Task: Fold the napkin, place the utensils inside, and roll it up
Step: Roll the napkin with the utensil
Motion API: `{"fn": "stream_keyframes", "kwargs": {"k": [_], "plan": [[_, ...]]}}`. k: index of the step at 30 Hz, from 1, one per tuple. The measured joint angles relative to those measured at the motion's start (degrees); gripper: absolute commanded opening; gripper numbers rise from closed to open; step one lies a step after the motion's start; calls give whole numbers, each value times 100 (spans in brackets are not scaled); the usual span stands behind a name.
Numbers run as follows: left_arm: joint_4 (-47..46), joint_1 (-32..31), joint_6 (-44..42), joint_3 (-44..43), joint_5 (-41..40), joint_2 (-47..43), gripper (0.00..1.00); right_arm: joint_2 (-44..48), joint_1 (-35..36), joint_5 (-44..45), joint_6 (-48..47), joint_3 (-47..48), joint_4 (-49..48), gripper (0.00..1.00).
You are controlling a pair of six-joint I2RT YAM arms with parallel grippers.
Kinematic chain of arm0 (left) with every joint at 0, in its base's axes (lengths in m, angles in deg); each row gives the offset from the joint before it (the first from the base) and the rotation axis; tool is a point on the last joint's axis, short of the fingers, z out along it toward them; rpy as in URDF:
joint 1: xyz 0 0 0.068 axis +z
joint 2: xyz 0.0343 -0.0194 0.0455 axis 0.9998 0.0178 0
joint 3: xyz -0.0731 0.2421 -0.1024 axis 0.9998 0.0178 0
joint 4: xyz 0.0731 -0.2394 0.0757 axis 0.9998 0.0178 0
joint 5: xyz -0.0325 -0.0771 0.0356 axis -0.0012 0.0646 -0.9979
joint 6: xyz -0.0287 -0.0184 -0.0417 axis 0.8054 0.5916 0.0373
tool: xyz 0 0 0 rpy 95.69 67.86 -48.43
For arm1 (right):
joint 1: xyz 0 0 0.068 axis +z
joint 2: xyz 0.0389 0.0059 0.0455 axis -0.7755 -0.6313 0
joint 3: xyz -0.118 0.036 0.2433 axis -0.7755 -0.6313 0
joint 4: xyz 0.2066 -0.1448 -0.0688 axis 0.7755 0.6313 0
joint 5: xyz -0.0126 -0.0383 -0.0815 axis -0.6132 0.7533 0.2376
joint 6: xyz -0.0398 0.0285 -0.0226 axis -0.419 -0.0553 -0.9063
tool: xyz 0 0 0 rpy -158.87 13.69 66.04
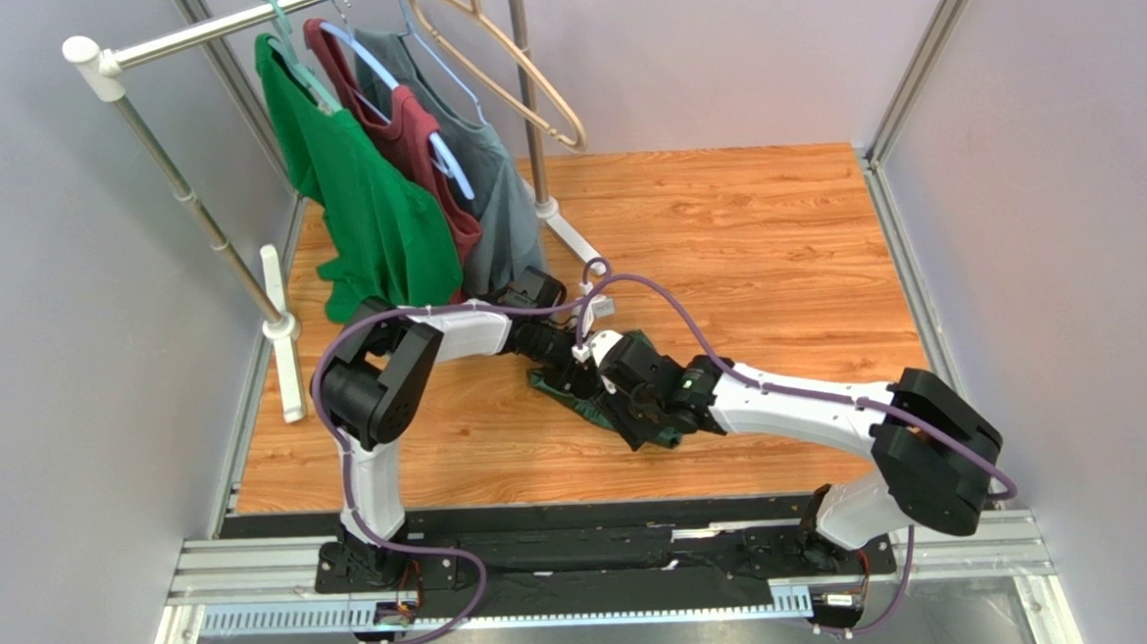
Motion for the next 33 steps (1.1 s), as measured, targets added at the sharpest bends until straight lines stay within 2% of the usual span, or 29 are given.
{"fn": "stream_keyframes", "kwargs": {"k": [13, 15, 17, 18, 19, 21, 22, 23, 25, 28, 33], "plan": [[234, 13, -13, -122, 42, 72, 7, -743, 44, 13, -9, 321, 39, 41], [249, 31, -11, -122, 63, 81, 7, -802, 44, 35, 48, 374, 83, 36], [264, 39, -2, -122, 72, 83, 12, -870, 33, 57, 105, 450, 149, 31], [269, 44, 15, -122, 79, 83, 15, -898, 26, 57, 127, 474, 166, 24], [267, 55, 33, -120, 81, 83, 27, -918, 15, 59, 140, 498, 188, 20], [212, 96, 118, -83, 98, 72, 38, -933, -39, 59, 186, 518, 199, 14], [166, 127, 192, -46, 140, 44, 50, -931, -79, 31, 232, 516, 195, 11], [111, 160, 280, 9, 151, -13, 55, -925, -122, -17, 262, 503, 173, 9], [20, 212, 437, 129, 131, -201, 61, -883, -208, -164, 330, 455, 85, 6], [-168, 385, 662, 299, -175, -566, 65, -796, -387, -496, 426, 334, -74, 4], [-472, 706, 935, 472, -588, -1091, 66, -831, -597, -1095, 481, 306, -264, 2]]}}
